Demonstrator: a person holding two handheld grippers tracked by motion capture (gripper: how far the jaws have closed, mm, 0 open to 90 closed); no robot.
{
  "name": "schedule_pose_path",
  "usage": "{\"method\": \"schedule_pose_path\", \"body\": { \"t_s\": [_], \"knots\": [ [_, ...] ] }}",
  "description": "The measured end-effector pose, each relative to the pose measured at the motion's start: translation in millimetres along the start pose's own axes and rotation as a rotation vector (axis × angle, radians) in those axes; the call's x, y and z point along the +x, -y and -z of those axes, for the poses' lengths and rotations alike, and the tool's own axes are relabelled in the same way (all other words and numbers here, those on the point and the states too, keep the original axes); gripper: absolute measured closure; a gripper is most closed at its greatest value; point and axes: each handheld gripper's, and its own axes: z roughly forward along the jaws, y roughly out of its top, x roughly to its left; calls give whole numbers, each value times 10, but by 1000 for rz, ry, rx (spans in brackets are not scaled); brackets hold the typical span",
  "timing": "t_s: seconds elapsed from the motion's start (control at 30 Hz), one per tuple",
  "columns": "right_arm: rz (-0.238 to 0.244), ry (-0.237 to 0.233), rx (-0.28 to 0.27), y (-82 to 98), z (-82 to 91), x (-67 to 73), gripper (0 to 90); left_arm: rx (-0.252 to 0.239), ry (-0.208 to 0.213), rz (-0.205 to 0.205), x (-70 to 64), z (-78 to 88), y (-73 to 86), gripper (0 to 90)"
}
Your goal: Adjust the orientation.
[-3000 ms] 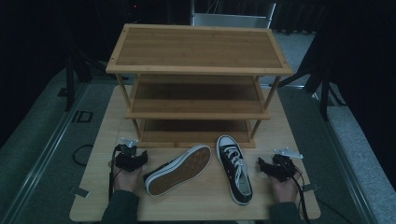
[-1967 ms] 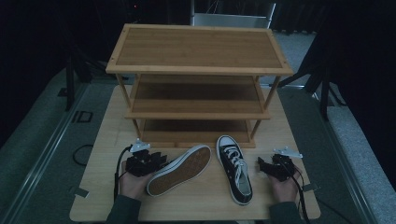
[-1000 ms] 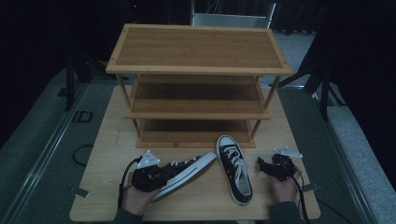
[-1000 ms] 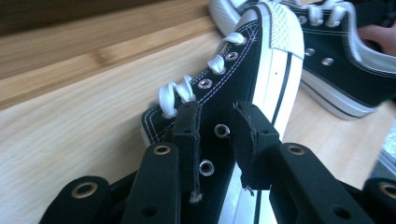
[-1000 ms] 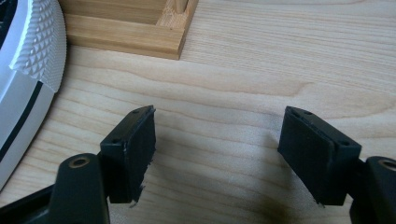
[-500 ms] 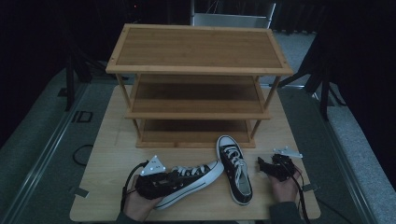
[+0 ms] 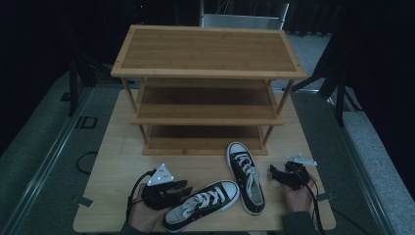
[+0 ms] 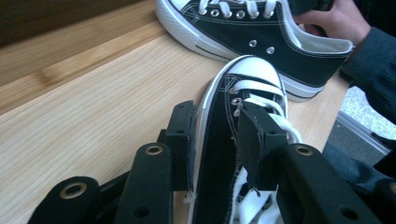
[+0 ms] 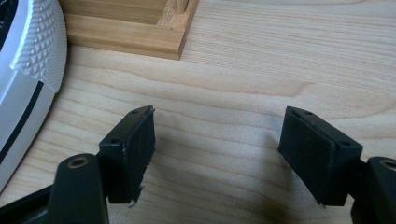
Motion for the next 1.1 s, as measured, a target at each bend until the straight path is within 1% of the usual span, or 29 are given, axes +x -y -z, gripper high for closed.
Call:
{"method": "schedule_pose_path", "body": {
  "t_s": [0.17,0.3,0.47,0.53,0.57,0.6,0.63,0.7,0.77,0.87,0.93,1.0,1.07,1.1],
  "knots": [
    [0,0,0,0,0,0,264,8,20,-30,-64,0,7,676],
    [0,0,0,0,0,0,264,11,38,-42,-113,3,22,676],
    [0,0,0,0,0,0,265,60,57,-63,-140,-65,46,689],
    [0,0,0,0,0,0,265,88,55,-88,-146,-113,60,725],
    [0,0,0,0,0,1,264,98,45,-99,-151,-138,70,753],
    [0,0,0,0,0,0,265,109,39,-98,-146,-159,77,792],
    [0,0,0,0,0,0,265,106,41,-91,-142,-166,82,821],
    [0,0,0,0,0,0,264,96,24,-98,-143,-153,80,871],
    [0,0,0,0,0,0,265,84,5,-94,-142,-142,70,880],
    [0,0,0,0,0,0,264,71,-7,-85,-123,-136,59,883],
    [0,0,0,0,0,0,265,63,-16,-69,-82,-123,60,884],
    [0,0,0,0,0,0,264,55,-30,-43,-20,-98,67,884],
    [0,0,0,0,0,0,264,48,-61,-20,61,-61,78,884],
    [0,0,0,0,0,0,264,48,-61,-20,61,-61,78,884]
  ]
}}
